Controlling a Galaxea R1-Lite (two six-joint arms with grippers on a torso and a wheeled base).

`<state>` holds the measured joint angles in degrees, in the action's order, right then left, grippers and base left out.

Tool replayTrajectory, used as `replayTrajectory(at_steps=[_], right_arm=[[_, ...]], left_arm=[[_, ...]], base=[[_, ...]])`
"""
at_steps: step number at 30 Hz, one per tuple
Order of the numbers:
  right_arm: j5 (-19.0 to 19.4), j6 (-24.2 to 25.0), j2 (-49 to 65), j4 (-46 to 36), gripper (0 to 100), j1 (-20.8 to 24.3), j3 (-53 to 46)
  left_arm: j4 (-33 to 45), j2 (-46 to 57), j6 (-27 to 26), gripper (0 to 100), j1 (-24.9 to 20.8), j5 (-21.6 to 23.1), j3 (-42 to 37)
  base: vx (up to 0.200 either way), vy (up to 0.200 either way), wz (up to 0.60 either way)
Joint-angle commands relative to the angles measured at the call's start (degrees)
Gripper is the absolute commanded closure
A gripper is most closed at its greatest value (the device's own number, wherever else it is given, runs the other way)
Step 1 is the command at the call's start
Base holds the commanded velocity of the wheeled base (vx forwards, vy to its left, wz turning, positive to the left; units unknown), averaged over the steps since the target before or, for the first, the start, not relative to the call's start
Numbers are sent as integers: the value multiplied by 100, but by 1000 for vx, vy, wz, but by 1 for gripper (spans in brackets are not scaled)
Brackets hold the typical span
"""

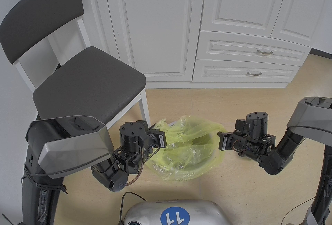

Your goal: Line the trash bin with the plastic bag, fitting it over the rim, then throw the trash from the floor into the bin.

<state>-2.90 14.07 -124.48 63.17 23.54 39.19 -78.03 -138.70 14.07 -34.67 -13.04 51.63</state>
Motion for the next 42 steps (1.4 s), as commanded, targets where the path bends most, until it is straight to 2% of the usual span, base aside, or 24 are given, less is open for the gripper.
replayTrajectory(at_steps=[1,7,12,21,28,34,37,42], right_arm=[[-9,-484,196,-33,100,-306,-210],[-9,-1055,82,-51,100,-447,-465],[70,-1776,20,-33,100,-702,-764],[79,-2303,-24,-77,100,-763,-1063],[97,-2778,117,-270,100,-719,-1362],[141,-2752,-164,-209,100,-473,-1327],[62,-2479,-745,99,100,-245,-1054],[26,-2092,-1158,617,100,-130,-887]], left_arm=[[7,168,-326,100,154,4,-127],[16,45,-598,100,268,65,-346],[-54,-183,-1029,100,496,135,-443],[-45,-236,-1099,100,637,320,-601],[-89,-227,-1416,100,655,522,-926],[-107,-350,-1407,100,628,592,-865],[-283,-623,-1363,100,646,513,-496],[-309,-675,-1336,100,707,487,-355]], base=[[0,0,0],[0,0,0],[0,0,0],[0,0,0],[0,0,0],[0,0,0],[0,0,0],[0,0,0]])
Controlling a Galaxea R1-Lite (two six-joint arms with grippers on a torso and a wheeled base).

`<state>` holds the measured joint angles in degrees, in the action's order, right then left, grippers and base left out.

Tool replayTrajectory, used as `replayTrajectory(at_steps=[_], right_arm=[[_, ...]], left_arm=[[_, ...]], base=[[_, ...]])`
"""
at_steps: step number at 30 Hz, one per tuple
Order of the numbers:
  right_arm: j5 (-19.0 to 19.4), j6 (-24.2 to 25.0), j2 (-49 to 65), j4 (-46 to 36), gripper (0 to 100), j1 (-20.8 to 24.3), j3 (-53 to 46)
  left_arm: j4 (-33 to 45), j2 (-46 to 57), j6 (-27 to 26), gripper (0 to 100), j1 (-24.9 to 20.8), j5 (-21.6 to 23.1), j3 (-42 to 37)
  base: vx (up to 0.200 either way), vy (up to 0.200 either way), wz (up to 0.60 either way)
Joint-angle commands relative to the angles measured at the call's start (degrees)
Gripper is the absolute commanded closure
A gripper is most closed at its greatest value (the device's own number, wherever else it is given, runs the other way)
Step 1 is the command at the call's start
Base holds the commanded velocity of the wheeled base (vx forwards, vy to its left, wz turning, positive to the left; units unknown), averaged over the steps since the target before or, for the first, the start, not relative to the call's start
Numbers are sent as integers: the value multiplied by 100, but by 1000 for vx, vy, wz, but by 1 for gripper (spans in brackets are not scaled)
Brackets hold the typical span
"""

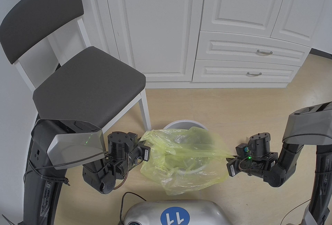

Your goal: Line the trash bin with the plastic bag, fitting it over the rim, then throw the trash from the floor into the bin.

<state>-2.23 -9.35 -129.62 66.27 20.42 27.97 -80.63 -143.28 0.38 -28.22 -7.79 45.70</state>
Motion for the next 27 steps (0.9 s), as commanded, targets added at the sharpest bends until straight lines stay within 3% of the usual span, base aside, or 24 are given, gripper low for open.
replayTrajectory(at_steps=[1,6,15,16,25,27], right_arm=[[-85,293,-749,422,100,182,306],[-225,496,-854,642,100,182,491],[-243,566,-731,624,100,76,464],[-269,531,-740,615,0,41,438],[-164,496,-397,615,0,-3,104],[390,135,139,598,0,-223,-300]], left_arm=[[-58,-227,41,100,80,-47,299],[-85,-201,331,100,89,-65,519],[30,28,279,100,98,-170,185],[135,72,191,100,89,-135,-26],[100,37,59,100,36,-91,-53],[3,37,76,100,36,-91,-26]], base=[[0,0,0],[0,0,0],[0,0,0],[0,0,0],[0,0,0],[0,0,0]])
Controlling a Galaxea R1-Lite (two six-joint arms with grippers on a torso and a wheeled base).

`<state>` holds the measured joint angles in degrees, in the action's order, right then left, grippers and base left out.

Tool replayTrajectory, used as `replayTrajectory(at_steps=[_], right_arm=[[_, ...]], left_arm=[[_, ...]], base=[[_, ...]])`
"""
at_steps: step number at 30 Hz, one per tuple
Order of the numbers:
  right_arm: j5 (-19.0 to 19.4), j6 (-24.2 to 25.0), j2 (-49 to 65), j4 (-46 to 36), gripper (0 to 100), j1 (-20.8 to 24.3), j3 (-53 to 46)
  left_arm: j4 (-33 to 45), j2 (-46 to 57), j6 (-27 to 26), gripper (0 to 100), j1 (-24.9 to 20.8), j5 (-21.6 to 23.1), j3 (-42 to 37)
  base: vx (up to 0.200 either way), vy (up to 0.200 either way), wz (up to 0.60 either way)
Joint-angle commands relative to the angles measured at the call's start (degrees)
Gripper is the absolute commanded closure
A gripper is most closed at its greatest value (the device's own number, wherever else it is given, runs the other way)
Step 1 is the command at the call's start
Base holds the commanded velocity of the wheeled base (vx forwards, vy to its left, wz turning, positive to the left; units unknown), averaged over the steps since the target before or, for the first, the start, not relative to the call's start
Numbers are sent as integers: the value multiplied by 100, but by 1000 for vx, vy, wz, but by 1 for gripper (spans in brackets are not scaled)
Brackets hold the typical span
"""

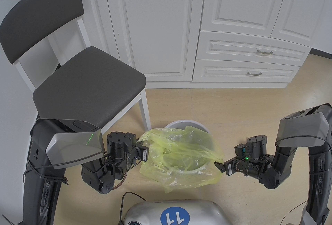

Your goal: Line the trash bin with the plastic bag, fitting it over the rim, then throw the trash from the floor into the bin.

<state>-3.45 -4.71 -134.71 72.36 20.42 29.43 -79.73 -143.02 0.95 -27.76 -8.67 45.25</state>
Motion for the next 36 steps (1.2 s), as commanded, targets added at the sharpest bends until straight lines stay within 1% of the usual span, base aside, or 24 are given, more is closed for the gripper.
replayTrajectory(at_steps=[1,3,7,12,13,17,22,23,26,31,34,36], right_arm=[[617,-391,726,-12,0,-275,-499],[697,-417,876,6,0,-302,-579],[688,-426,1148,6,0,-240,-675],[679,-426,981,-38,0,-363,-535],[688,-426,735,-29,0,-565,-376],[705,-426,313,-91,0,-882,-86],[741,-444,58,-240,0,-1128,89],[758,-452,32,-372,0,-1181,125],[820,-452,50,-539,0,-1233,177],[846,-470,111,-521,0,-1251,125],[864,-505,349,-504,0,-1128,-16],[864,-514,630,-486,0,-908,-201]], left_arm=[[-105,11,19,100,-10,-3,19],[-105,2,19,100,-19,-3,10],[-105,-15,19,100,-37,-3,10],[-87,-59,10,100,7,-3,36],[-61,-86,10,100,69,5,45],[10,-182,-7,100,165,137,28],[203,-314,-25,100,350,278,63],[229,-323,-25,100,394,339,80],[247,-297,-25,100,412,348,89],[150,-261,-16,100,412,348,80],[10,-191,10,100,332,348,36],[-175,-112,19,100,209,331,1]], base=[[0,0,0],[0,0,0],[0,0,0],[0,0,0],[0,0,0],[0,0,0],[0,0,0],[0,0,0],[0,0,0],[0,0,0],[0,0,0],[0,0,0]])
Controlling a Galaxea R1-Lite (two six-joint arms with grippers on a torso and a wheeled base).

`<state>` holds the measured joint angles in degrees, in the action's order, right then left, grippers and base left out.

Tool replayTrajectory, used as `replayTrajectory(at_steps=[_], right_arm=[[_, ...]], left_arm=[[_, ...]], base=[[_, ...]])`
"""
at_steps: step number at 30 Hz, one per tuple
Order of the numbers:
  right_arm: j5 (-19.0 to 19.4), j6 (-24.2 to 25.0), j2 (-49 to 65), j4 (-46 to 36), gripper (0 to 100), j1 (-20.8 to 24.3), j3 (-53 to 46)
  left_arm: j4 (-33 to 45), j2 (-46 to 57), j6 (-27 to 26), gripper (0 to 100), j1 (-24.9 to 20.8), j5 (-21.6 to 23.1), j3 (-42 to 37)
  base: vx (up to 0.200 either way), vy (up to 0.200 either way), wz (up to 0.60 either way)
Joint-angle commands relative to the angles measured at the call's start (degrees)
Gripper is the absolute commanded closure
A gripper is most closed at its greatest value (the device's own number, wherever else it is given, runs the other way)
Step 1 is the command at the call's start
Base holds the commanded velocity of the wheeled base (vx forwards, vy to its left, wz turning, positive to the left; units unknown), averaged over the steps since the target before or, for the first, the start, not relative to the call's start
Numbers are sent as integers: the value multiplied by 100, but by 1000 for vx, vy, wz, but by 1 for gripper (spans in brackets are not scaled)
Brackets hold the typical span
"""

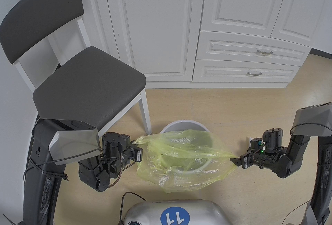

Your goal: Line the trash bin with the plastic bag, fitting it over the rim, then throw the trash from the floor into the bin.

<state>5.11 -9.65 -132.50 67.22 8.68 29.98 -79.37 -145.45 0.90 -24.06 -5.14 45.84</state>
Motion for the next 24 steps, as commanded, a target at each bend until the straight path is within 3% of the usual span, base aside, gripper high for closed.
replayTrajectory(at_steps=[1,8,14,16,17,18,19,21,22,23,24], right_arm=[[8,-28,515,28,0,345,-335],[-36,-177,1429,178,0,1145,-1187],[34,-485,1736,318,0,1057,-1460],[614,-476,1745,292,0,767,-1442],[1273,-458,1657,292,0,477,-1398],[1484,-450,1613,283,0,389,-1389],[2223,-450,1385,327,0,55,-1337],[3189,-423,1042,362,0,-367,-1222],[3260,-423,1016,362,0,-393,-1213],[3866,-362,796,415,0,-683,-1126],[3866,-362,796,415,0,-683,-1126]], left_arm=[[-272,157,24,100,-213,-57,-66],[-623,315,42,100,-538,-83,-101],[-641,306,42,100,-555,-180,-92],[-606,280,42,100,-538,-180,-92],[-588,262,33,100,-520,-180,-92],[-579,262,33,100,-512,-180,-92],[-562,236,33,100,-494,-180,-92],[-483,183,33,100,-415,-171,-92],[-474,174,33,100,-406,-171,-92],[-386,139,33,100,-336,-136,-84],[-386,139,33,100,-336,-136,-84]], base=[[0,0,0],[0,0,0],[0,0,0],[0,0,0],[0,0,0],[0,0,0],[0,0,0],[0,0,0],[0,0,0],[0,0,0],[0,0,0]])
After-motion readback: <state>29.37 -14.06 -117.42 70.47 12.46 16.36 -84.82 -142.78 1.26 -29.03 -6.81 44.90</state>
